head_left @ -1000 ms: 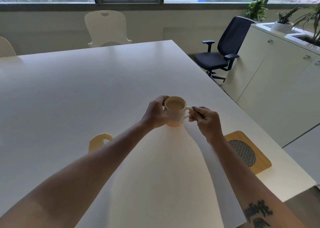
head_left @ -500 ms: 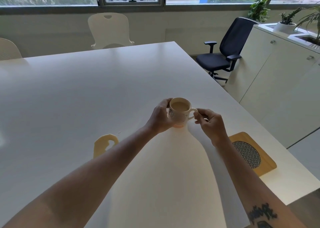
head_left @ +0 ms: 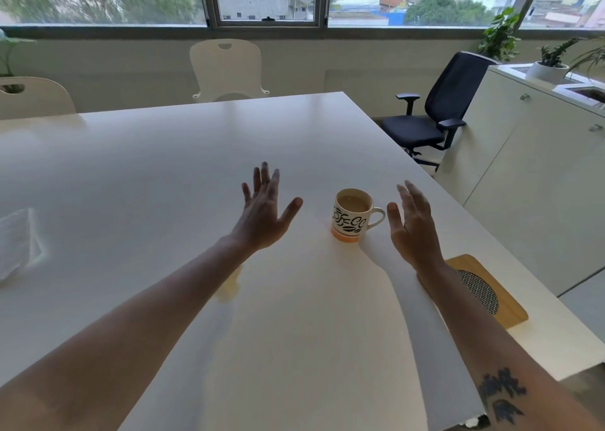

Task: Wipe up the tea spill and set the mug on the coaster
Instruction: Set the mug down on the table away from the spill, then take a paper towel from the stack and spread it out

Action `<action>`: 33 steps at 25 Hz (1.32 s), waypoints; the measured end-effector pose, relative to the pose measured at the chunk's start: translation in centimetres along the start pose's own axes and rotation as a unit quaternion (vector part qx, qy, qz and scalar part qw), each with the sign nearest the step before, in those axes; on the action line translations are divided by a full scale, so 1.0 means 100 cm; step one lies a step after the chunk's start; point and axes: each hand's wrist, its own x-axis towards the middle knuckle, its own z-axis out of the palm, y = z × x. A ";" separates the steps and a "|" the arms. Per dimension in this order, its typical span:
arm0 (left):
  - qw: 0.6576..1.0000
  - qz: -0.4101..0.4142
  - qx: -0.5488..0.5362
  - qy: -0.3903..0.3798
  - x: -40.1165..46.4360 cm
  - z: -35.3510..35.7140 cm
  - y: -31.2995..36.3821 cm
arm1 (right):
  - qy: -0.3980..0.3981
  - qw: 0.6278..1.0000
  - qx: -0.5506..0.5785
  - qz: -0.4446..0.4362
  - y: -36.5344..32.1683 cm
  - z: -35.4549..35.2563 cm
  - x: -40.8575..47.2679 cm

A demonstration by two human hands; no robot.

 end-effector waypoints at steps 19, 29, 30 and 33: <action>0.969 -0.064 0.216 0.096 -0.095 -0.247 -0.148 | -0.031 0.984 -0.060 -0.166 -0.206 0.008 0.070; 0.948 -0.123 0.263 0.131 -0.161 -0.346 -0.227 | -0.080 0.966 -0.009 -0.247 -0.357 0.081 0.055; 0.945 -0.129 0.268 0.134 -0.168 -0.352 -0.235 | -0.087 0.963 -0.003 -0.255 -0.371 0.090 0.052; 0.941 -0.143 0.275 0.137 -0.187 -0.367 -0.259 | -0.107 0.955 0.010 -0.275 -0.409 0.117 0.040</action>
